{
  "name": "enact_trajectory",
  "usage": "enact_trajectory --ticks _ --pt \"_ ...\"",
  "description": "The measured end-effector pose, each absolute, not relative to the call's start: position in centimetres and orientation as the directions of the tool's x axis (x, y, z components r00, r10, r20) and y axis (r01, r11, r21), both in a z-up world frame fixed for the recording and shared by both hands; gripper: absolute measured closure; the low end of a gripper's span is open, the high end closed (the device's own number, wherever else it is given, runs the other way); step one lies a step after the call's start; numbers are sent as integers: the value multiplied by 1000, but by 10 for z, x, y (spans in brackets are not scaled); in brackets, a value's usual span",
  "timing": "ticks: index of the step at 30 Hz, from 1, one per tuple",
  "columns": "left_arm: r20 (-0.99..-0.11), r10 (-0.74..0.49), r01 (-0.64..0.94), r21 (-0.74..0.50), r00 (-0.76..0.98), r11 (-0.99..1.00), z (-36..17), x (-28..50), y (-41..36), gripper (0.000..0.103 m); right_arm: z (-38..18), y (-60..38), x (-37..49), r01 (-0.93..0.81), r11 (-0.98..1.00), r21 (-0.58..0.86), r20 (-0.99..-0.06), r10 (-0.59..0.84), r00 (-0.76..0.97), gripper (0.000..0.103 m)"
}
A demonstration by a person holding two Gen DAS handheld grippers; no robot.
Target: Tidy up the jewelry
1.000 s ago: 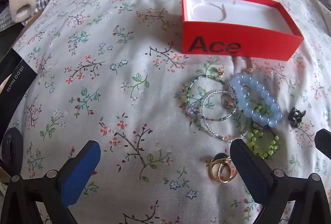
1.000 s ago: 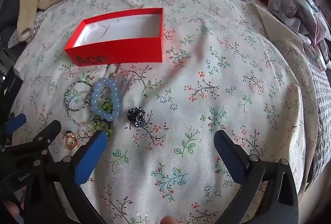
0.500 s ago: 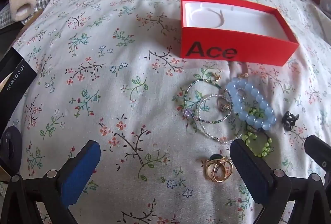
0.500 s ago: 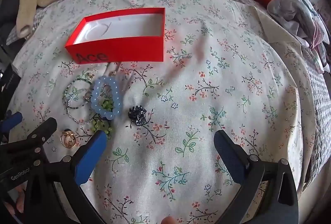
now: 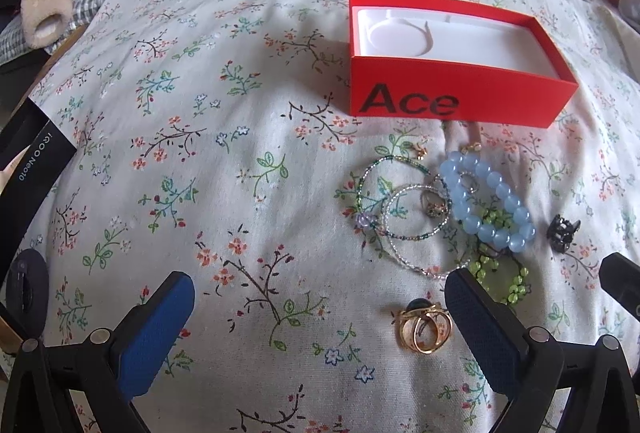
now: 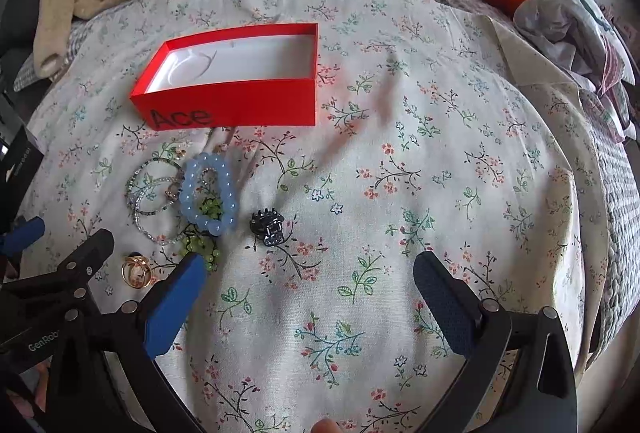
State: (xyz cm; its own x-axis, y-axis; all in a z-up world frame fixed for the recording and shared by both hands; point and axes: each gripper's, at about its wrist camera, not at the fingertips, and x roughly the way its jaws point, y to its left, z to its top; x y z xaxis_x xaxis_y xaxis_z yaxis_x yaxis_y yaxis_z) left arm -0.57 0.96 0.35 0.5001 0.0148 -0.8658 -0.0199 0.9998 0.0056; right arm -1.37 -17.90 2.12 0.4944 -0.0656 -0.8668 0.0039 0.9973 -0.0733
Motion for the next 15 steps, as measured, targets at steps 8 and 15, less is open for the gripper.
enact_trajectory --ticks 8,15 --pt "-864 13 -11 8 504 1000 5 -6 6 0 23 -181 -13 4 998 -62 -867 -56 496 0" --pt "-864 11 -19 2 504 1000 6 -6 8 0 22 -184 -13 18 998 -53 -866 -55 496 0"
